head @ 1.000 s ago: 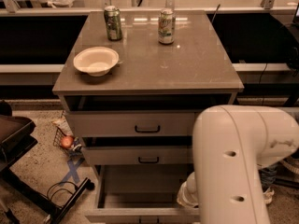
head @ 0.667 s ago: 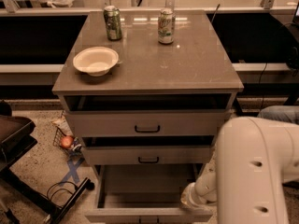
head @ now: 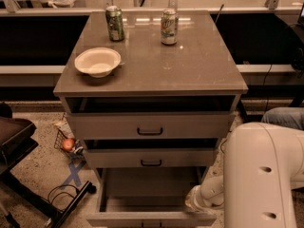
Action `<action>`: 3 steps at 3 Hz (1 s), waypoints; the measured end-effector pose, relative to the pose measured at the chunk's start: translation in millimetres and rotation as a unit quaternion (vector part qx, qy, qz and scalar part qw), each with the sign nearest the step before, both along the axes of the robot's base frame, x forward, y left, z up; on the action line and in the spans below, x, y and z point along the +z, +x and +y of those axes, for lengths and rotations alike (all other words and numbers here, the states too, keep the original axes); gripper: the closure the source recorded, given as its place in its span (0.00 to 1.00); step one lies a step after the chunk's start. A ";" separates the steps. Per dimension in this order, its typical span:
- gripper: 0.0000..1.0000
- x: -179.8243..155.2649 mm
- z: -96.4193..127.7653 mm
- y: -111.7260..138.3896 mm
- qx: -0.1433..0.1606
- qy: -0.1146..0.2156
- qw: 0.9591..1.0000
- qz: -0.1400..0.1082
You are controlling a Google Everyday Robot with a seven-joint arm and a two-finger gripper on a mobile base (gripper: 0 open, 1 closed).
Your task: Open bottom drawer
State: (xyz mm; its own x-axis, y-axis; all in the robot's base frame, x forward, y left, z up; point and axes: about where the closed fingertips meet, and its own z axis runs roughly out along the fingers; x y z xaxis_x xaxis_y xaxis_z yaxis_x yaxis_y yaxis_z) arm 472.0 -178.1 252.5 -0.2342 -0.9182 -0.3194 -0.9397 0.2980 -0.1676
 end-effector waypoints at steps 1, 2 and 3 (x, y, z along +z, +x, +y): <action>1.00 -17.9 17.8 8.0 0.016 0.016 1.000 0.007; 1.00 -52.6 44.8 14.1 0.039 0.046 0.998 0.018; 1.00 -92.2 60.2 16.7 0.051 0.058 0.996 0.035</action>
Offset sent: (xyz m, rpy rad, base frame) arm 0.0267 0.0775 -0.1031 0.1701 0.0603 0.1253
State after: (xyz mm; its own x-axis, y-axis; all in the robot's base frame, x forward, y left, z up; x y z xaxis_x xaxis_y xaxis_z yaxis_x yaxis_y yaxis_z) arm 488.7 -117.9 160.3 -0.1665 -0.8964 -0.4109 -0.9744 0.2133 -0.0706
